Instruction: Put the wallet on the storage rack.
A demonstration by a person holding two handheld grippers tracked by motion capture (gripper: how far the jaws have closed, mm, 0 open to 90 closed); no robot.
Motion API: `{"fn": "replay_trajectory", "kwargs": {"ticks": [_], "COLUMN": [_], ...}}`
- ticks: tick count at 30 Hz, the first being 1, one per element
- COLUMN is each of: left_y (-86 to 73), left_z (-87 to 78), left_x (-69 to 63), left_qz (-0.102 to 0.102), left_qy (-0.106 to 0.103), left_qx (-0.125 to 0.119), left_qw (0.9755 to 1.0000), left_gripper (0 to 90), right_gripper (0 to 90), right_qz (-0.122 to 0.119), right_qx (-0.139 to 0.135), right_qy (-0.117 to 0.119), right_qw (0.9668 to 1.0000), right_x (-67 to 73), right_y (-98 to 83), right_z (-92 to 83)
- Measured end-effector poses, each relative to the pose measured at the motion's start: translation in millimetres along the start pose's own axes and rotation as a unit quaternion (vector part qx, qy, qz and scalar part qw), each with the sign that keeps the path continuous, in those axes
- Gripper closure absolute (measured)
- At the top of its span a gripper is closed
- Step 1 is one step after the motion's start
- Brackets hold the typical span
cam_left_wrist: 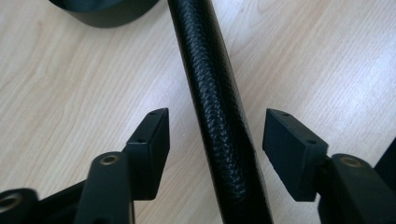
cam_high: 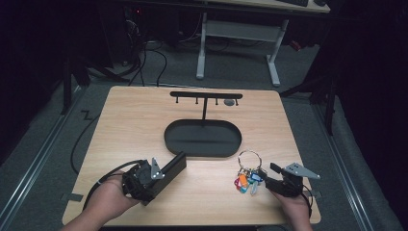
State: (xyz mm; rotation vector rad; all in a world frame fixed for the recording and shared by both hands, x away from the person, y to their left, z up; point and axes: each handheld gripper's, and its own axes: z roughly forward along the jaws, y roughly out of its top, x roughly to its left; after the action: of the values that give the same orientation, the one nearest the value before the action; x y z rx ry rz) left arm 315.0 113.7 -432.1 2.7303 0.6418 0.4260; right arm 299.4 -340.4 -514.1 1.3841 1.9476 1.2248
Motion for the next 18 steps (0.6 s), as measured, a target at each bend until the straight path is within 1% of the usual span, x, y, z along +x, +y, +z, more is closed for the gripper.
{"fn": "replay_trajectory", "kwargs": {"ticks": [2, 4, 7, 9, 12, 14, 18], "left_y": [3.1, 6.0, 10.1, 12.6, 16.0, 18.3, 21.9], "left_z": [1.4, 3.0, 3.8, 4.5, 6.1, 7.5, 11.5], "left_x": [1.2, 2.5, 5.5, 6.7, 7.8, 9.0, 9.5], "left_qz": [-0.003, -0.013, -0.026, -0.03, -0.035, -0.043, -0.052], "left_qy": [-0.008, -0.013, -0.024, -0.028, -0.037, -0.044, -0.049], "left_qx": [0.012, 0.02, 0.026, 0.031, 0.048, 0.061, 0.076], "left_qw": [0.9999, 0.9996, 0.999, 0.9987, 0.9975, 0.9963, 0.9945], "left_gripper": [44.0, 45.1, 46.7, 49.3, 54.8, 59.7, 62.4], "right_gripper": [37.2, 37.3, 37.3, 37.3, 37.3, 37.3, 37.4], "right_qz": [0.0, 0.0, 0.002, 0.001, 0.002, 0.001, 0.002], "right_qx": [0.0, 0.0, 0.001, 0.001, 0.002, 0.003, 0.003], "right_qy": [0.0, 0.001, 0.0, -0.001, 0.0, 0.0, 0.0], "right_qw": [1.0, 1.0, 1.0, 1.0, 1.0, 1.0, 1.0], "right_x": [0.0, -0.2, -0.8, -1.1, -1.1, -1.3, -1.6], "right_y": [0.1, 0.0, 0.0, 0.1, -0.1, -0.2, -0.1], "right_z": [0.0, -0.1, -0.3, -0.3, -0.1, 0.3, 0.3]}}
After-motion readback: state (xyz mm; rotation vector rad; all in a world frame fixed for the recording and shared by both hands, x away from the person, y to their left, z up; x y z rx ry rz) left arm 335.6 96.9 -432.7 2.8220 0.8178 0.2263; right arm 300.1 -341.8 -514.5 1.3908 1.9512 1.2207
